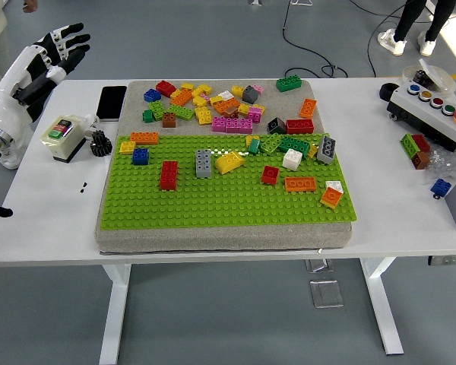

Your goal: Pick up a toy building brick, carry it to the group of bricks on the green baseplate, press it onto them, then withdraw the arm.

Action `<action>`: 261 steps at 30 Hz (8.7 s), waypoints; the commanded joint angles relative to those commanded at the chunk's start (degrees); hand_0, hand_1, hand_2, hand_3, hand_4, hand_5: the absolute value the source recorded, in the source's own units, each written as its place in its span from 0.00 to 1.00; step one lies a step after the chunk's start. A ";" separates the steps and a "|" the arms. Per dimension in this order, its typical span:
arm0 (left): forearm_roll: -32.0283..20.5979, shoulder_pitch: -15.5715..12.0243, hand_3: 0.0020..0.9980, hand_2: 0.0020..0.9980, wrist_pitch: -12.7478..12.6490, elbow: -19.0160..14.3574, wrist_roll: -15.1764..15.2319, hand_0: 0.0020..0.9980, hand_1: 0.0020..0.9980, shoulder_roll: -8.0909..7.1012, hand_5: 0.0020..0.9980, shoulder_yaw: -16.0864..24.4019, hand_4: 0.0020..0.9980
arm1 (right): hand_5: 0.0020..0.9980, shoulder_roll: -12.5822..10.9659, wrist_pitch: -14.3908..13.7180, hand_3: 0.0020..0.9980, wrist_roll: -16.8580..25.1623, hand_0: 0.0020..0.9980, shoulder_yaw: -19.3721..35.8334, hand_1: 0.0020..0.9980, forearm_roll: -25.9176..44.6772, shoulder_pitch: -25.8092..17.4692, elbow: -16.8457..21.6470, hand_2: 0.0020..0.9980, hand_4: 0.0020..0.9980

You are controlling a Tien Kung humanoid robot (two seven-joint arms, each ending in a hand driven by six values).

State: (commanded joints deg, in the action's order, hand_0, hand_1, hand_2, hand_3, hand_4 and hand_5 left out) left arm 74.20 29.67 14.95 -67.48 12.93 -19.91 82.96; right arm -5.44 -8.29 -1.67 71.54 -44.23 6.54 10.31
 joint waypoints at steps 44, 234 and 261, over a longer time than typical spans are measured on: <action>43.43 7.76 0.96 0.93 6.70 8.35 6.56 1.00 0.95 3.46 0.07 -17.48 0.92 | 0.49 -0.28 -0.68 0.62 0.83 0.73 -0.17 0.64 0.83 0.34 0.00 0.68 0.95; 51.96 12.95 0.61 0.63 16.13 20.09 -5.20 0.75 0.71 9.12 0.05 -16.76 0.63 | 0.49 -0.35 -0.23 0.61 0.82 0.72 -0.37 0.64 0.67 -0.06 0.00 0.68 0.94; 50.14 11.99 0.87 0.80 17.88 17.98 -5.71 0.84 0.77 9.48 0.27 -14.71 0.98 | 0.49 -0.28 -0.38 0.61 0.79 0.73 -0.35 0.64 0.67 -0.11 0.00 0.68 0.94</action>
State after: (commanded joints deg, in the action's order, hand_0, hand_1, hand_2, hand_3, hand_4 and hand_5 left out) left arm 124.33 41.65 32.83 -49.49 7.21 -10.43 68.25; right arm -5.72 -8.67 -0.88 71.19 -43.56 6.43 10.31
